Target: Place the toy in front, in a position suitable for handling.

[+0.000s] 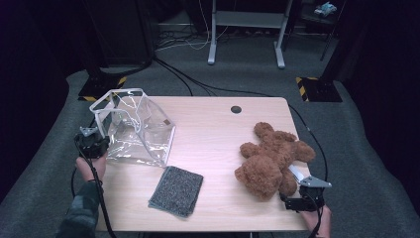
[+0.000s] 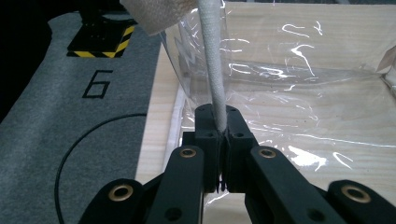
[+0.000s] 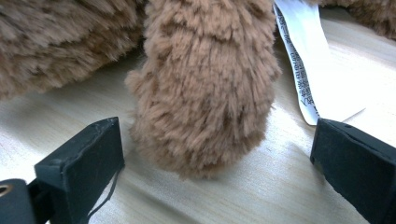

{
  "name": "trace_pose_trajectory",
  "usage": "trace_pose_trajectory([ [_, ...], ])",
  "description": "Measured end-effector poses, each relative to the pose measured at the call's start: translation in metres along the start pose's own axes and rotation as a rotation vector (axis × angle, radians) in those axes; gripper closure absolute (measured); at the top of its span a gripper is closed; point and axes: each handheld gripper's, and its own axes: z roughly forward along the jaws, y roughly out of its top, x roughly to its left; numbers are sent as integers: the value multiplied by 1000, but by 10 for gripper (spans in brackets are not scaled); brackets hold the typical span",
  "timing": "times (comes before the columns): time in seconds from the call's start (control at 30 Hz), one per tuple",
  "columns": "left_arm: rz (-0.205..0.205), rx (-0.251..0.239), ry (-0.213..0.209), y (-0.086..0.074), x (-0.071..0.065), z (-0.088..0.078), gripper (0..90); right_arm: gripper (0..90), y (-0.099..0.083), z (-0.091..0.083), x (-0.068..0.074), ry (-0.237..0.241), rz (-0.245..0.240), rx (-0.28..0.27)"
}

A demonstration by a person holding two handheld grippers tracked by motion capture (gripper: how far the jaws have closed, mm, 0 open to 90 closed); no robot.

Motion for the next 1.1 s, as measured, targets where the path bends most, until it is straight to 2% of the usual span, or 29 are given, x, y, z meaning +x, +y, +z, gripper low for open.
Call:
trace_pose_trajectory([
  [0.13, 8, -3, 14, -6, 1, -4, 849, 19, 0, 0, 0, 0, 0, 0],
  [0.23, -6, 0, 6, -7, -1, -8, 604, 19, 0, 0, 0, 0, 1, 0],
  [0.27, -9, -6, 15, -7, -2, -11, 604, 19, 0, 0, 0, 0, 0, 1],
  [0.3, -10, 4, 10, -8, -4, -15, 527, 19, 0, 0, 0, 0, 1, 0],
  [0.33, -19, -8, -2, -8, -9, -23, 435, 19, 0, 0, 0, 0, 0, 0],
  [0.4, -13, -26, -7, -9, -12, -27, 394, 19, 0, 0, 0, 1, 0, 0],
  [0.47, -2, -40, -48, -11, -22, -36, 349, 19, 0, 0, 0, 1, 0, 0],
  [0.5, -2, -40, -48, -11, -22, -36, 335, 19, 0, 0, 0, 1, 0, 0],
  [0.6, 31, -42, -108, -15, -38, -46, 298, 19, 0, 0, 0, 1, 1, 1],
  [0.67, 38, -40, -142, -17, -47, -49, 274, 19, 0, 0, 0, 1, 1, 1],
  [0.7, 54, -26, -178, -20, -57, -53, 266, 19, 0, 0, 0, 0, 0, 1],
  [0.8, 61, -31, -228, -24, -71, -56, 253, 19, 0, 0, 0, 0, 0, 1],
  [0.97, 70, -33, -284, -27, -88, -57, 244, 19, 0, 0, 0, 1, 0, 1],
  [1.1, 79, -32, -313, -26, -101, -55, 244, 20, 0, 0, 0, 1, 0, 0],
])
